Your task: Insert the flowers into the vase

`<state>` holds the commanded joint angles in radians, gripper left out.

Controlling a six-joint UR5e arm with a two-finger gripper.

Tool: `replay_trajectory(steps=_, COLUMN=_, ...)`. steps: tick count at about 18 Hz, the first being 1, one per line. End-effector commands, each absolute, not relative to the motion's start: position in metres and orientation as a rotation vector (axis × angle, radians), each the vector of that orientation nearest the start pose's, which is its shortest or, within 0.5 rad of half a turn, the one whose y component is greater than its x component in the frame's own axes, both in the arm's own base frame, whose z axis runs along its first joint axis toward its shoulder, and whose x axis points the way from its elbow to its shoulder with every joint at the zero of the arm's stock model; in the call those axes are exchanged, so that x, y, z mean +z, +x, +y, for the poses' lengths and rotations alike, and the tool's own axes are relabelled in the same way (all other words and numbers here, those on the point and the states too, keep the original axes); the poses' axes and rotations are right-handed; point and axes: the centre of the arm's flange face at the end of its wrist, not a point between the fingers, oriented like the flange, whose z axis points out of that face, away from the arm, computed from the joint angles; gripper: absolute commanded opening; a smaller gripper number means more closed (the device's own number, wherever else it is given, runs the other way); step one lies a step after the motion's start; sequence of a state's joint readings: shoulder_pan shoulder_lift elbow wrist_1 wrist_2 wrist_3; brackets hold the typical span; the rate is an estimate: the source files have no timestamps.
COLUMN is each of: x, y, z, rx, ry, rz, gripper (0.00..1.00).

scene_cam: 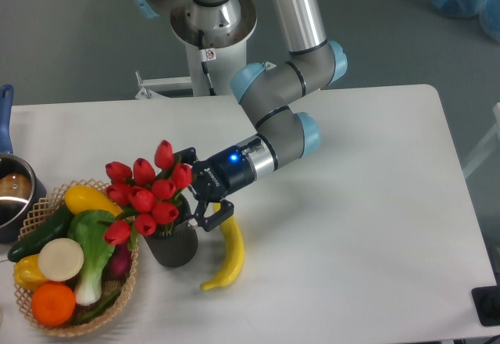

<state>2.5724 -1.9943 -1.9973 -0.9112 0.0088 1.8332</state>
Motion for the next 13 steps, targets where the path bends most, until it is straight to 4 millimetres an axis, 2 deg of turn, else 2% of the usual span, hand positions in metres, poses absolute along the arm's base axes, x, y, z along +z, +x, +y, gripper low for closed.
replay_trajectory(steps=4, x=0.251, y=-0.342, z=0.462, rx=-0.321, ry=-1.602, rz=0.530, gripper=1.00)
replay_trajectory(steps=6, x=0.255, y=-0.340, z=0.459, rx=-0.308, ry=-1.638, rz=0.555, gripper=1.00)
replay_trajectory(steps=8, x=0.272, y=-0.339, z=0.451, rx=-0.275, ry=-1.693, rz=0.584, gripper=1.00)
replay_trajectory(steps=10, x=0.283, y=-0.358, z=0.427, rx=-0.224, ry=-1.805, rz=0.567, gripper=1.00)
replay_trajectory(steps=12, x=0.292, y=-0.365, z=0.413, rx=-0.163, ry=-1.912, rz=0.604, gripper=1.00)
replay_trajectory(steps=13, x=0.304, y=-0.370, z=0.404, rx=-0.118, ry=-1.959, rz=0.617, gripper=1.00)
